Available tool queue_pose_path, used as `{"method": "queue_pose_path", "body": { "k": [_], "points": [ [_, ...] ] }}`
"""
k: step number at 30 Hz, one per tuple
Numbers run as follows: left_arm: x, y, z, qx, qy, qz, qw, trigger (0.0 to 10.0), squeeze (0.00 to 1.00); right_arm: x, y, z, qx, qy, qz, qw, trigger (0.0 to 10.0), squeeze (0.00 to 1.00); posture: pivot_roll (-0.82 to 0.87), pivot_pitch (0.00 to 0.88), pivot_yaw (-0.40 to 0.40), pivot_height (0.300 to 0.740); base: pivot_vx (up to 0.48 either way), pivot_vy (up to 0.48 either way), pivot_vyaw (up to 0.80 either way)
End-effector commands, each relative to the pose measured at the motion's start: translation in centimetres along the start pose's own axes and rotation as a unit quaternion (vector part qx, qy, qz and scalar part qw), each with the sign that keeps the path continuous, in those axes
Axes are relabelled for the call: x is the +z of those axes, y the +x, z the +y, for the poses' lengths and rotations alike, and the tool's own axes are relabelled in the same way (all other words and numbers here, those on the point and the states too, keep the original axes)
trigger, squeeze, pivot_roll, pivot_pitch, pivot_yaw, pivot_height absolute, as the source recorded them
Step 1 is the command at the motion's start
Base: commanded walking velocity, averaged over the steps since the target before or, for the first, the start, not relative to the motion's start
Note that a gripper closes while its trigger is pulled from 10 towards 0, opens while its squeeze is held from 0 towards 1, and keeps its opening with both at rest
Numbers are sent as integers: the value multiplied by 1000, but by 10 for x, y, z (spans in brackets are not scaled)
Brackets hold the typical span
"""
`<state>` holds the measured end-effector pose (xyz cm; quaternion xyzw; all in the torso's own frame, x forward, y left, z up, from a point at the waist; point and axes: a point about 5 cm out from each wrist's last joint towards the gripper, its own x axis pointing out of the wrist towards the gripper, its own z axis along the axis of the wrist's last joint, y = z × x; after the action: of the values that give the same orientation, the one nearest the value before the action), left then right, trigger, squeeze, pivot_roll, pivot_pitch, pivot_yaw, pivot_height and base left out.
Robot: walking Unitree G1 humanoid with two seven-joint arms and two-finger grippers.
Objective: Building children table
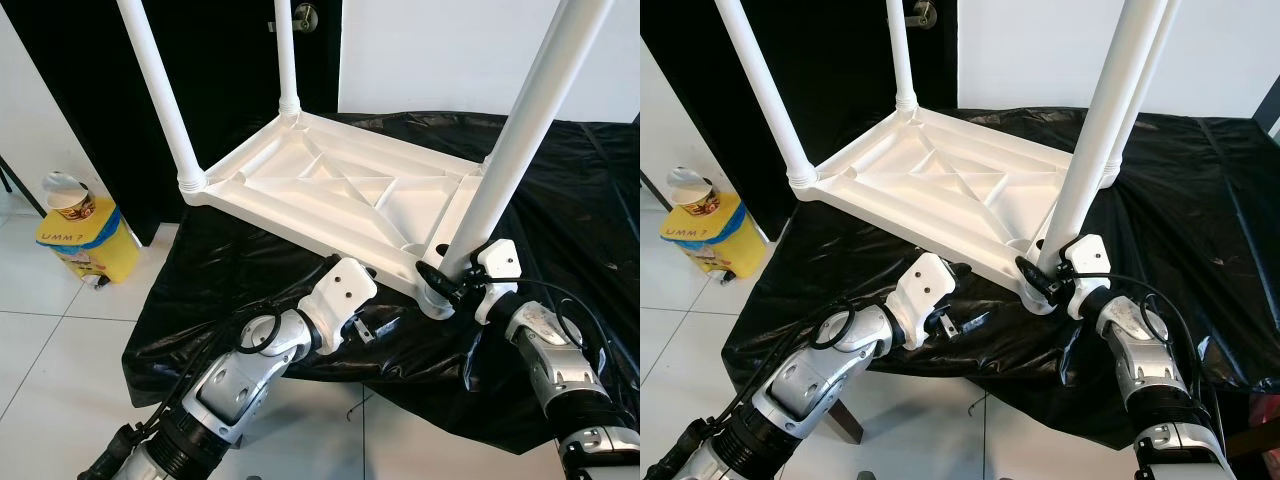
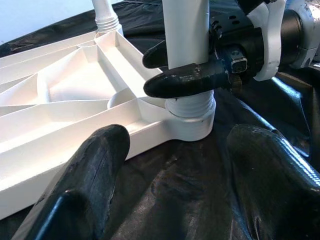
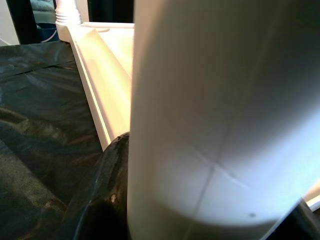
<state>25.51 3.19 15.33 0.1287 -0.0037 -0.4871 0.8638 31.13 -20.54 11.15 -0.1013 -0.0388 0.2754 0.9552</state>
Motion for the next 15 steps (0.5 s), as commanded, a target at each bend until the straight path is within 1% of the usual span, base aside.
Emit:
{"method": "queue_pose_path", "body": {
  "k": [1, 2, 3, 4, 6, 8, 9, 10, 11, 12, 14, 15],
  "points": [
    [-2, -2, -3, -35, -3, 7, 999, 10000, 0, -10, -4, 1, 2, -8, 30, 1000, 4667, 0, 26, 14, -49, 740, 0, 0, 0],
    [-2, -2, -4, -36, -3, 7, 999, 10000, 0, -11, -4, 0, -4, -5, 31, 999, 10000, 0, 26, 14, -49, 740, 0, 0, 0],
    [-2, -2, -4, -36, -4, 7, 999, 10000, 0, -12, -5, -1, -18, -3, 32, 999, 10000, 0, 24, 16, -50, 740, 0, 0, 0],
    [-2, -2, -4, -36, -4, 7, 999, 10000, 0, -12, -5, -1, -18, -3, 32, 999, 10000, 0, 24, 16, -50, 740, 0, 0, 0],
    [-3, -2, -5, -37, -5, 7, 999, 10000, 0, -14, -7, -5, -58, 9, 30, 998, 10000, 0, 24, 19, -50, 740, 0, 0, 0],
    [-3, -2, -5, -37, -5, 7, 999, 10000, 0, -14, -8, -5, -64, 11, 28, 998, 10000, 0, 24, 19, -50, 740, 0, 0, 0],
    [-3, -2, -5, -37, -5, 7, 999, 10000, 0, -15, -10, -6, -84, 12, 29, 996, 10000, 0, 22, 23, -48, 740, 0, 0, 0],
    [-3, -2, -5, -37, -5, 7, 999, 10000, 0, -15, -10, -6, -84, 12, 29, 996, 10000, 0, 22, 23, -48, 740, 0, 0, 0],
    [-3, -2, -6, -37, -5, 7, 999, 10000, 0, -15, -11, -6, -99, 13, 30, 995, 10000, 0, 22, 23, -48, 740, 0, 0, 0],
    [-3, -2, -6, -37, -5, 7, 999, 10000, 0, -15, -11, -6, -99, 13, 30, 995, 10000, 0, 22, 23, -48, 740, 0, 0, 0],
    [-4, -2, -7, -38, -7, 8, 999, 10000, 0, -18, -15, -2, -143, 23, 29, 989, 10000, 0, 17, 30, -42, 740, 0, 0, 0],
    [-4, -2, -7, -38, -7, 8, 999, 10000, 0, -19, -15, -1, -154, 29, 27, 987, 10000, 0, 17, 29, -41, 740, 0, 0, 0]
  ]
}}
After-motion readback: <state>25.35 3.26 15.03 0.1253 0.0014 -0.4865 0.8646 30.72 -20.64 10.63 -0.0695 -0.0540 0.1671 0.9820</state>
